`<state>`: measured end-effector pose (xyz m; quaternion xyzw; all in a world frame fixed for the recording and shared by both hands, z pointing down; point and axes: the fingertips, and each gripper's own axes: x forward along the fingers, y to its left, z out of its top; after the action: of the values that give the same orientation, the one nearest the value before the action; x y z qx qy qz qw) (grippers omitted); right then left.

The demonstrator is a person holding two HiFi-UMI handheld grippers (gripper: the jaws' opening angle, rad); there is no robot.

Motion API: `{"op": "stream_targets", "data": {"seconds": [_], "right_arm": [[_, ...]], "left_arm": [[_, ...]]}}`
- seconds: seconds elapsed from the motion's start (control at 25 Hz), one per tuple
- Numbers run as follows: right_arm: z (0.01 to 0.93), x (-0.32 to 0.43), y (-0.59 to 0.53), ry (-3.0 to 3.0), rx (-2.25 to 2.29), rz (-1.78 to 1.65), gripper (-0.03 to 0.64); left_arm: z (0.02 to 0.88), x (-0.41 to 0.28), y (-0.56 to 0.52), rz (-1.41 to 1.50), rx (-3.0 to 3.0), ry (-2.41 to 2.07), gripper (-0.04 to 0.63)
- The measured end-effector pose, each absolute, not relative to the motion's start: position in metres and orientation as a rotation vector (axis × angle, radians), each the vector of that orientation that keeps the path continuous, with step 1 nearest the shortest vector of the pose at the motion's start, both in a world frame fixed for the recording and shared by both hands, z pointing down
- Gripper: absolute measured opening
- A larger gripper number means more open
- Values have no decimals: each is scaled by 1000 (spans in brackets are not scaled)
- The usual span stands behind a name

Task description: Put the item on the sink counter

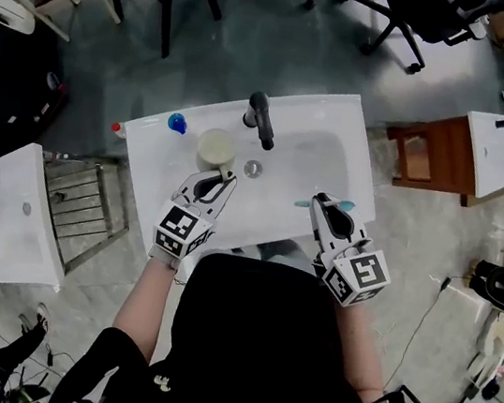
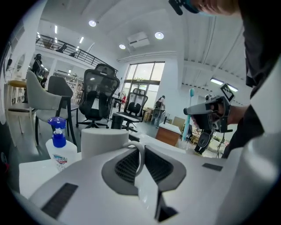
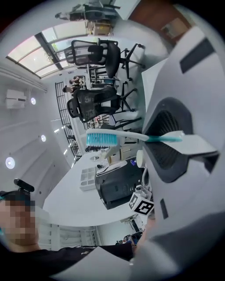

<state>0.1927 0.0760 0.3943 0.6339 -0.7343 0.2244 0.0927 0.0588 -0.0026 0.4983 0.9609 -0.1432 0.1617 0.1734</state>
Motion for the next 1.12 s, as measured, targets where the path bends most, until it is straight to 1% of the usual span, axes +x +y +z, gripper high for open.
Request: {"op": "stream_targets", "data": {"seconds": [0.72, 1.12], "right_arm": [[401, 217, 114, -1929, 2097, 720, 54], [401, 222, 119, -1878, 2137, 738, 54]], "left_arm": [[555, 86, -53, 504, 2763, -411, 48], [574, 89, -67, 465, 2744, -396, 48]]}}
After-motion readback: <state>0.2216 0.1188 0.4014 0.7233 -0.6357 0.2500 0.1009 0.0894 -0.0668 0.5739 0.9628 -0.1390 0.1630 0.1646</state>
